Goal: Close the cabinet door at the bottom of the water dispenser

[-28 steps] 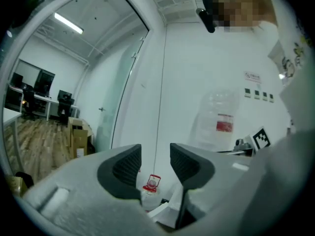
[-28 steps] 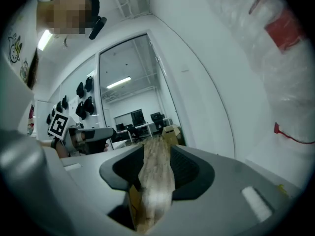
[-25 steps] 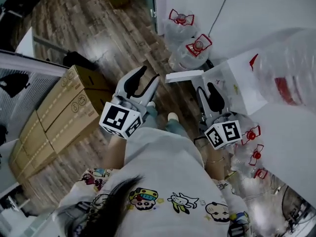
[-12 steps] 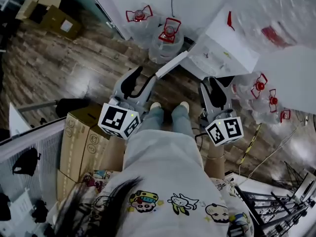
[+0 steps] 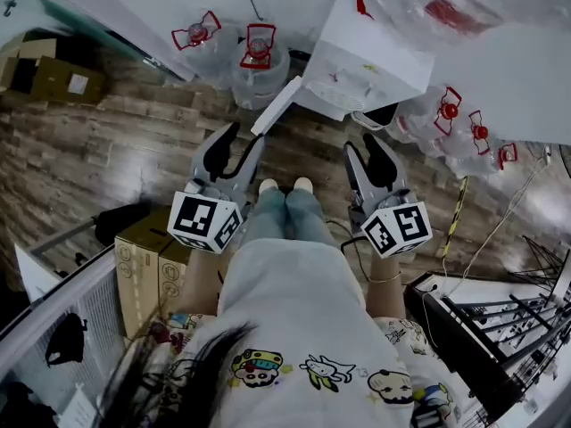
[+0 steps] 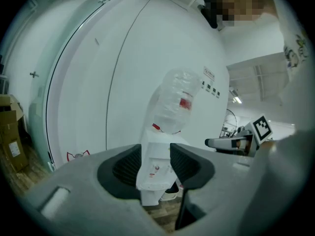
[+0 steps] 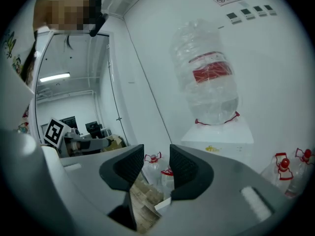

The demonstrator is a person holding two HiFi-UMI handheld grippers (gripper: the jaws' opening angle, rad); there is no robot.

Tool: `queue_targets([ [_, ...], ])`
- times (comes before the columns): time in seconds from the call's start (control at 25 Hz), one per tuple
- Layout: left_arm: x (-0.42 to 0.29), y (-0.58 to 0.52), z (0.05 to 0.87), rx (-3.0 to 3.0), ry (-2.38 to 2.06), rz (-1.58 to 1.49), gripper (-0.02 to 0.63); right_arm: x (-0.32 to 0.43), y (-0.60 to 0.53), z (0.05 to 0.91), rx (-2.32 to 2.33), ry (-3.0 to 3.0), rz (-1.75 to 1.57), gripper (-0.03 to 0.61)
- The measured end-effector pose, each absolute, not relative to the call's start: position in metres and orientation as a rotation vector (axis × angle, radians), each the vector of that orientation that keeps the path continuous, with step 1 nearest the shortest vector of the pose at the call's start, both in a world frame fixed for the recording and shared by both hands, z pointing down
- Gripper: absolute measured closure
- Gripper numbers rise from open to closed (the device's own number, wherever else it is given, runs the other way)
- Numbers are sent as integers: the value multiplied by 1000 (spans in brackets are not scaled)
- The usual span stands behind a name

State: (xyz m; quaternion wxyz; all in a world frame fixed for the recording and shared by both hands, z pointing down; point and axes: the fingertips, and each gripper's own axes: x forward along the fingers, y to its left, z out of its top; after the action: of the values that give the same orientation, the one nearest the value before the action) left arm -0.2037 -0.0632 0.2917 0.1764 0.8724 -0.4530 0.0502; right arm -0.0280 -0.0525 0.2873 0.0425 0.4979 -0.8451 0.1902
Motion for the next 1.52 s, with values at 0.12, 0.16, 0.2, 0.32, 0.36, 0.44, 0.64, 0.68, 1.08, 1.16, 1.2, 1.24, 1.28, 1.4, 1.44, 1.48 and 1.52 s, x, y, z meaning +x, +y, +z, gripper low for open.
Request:
queue_targets([
  [0.12, -197, -68, 308, 2456, -1259, 176, 437, -19, -56, 295, 1553, -2562, 618, 417],
  [0.16, -195, -69, 314, 2447, -1250, 182, 437, -16, -57, 297, 1556, -2557, 630, 417],
  [0.2, -191, -70, 321, 2437, -1237, 181, 437, -12, -57, 298, 1559, -2551, 640, 417],
  [0.32, -181, -74, 337, 2423, -1201, 181, 437, -5, -58, 302, 1571, -2537, 650, 417],
  [0.36, -180, -76, 342, 2424, -1195, 191, 437, -6, -60, 305, 1572, -2537, 654, 417],
  [0.44, -179, -80, 354, 2423, -1185, 214, 437, -9, -63, 315, 1568, -2540, 672, 417],
  [0.64, -177, -86, 397, 2404, -1174, 292, 437, -10, -67, 352, 1558, -2520, 734, 420],
  [0.68, -177, -86, 408, 2396, -1171, 311, 437, -10, -68, 359, 1559, -2516, 749, 420],
  [1.08, -180, -97, 528, 2329, -1156, 472, 437, -9, -85, 453, 1568, -2451, 823, 425],
  [1.16, -180, -99, 549, 2321, -1154, 496, 433, -9, -87, 474, 1564, -2436, 833, 426],
  [1.2, -180, -101, 559, 2316, -1155, 505, 431, -11, -88, 485, 1561, -2432, 840, 426],
  [1.24, -182, -102, 568, 2310, -1157, 516, 428, -13, -88, 495, 1557, -2429, 847, 429],
  [1.28, -184, -103, 578, 2305, -1158, 530, 426, -16, -89, 504, 1552, -2428, 855, 431],
  [1.4, -187, -102, 611, 2282, -1154, 581, 420, -22, -87, 534, 1522, -2412, 887, 433],
  [1.44, -188, -101, 623, 2272, -1154, 594, 420, -24, -86, 544, 1510, -2404, 898, 433],
  [1.48, -190, -100, 634, 2261, -1156, 607, 420, -25, -85, 554, 1501, -2397, 907, 433],
  [1.52, -192, -99, 645, 2248, -1157, 623, 420, -27, -85, 565, 1494, -2392, 917, 433],
])
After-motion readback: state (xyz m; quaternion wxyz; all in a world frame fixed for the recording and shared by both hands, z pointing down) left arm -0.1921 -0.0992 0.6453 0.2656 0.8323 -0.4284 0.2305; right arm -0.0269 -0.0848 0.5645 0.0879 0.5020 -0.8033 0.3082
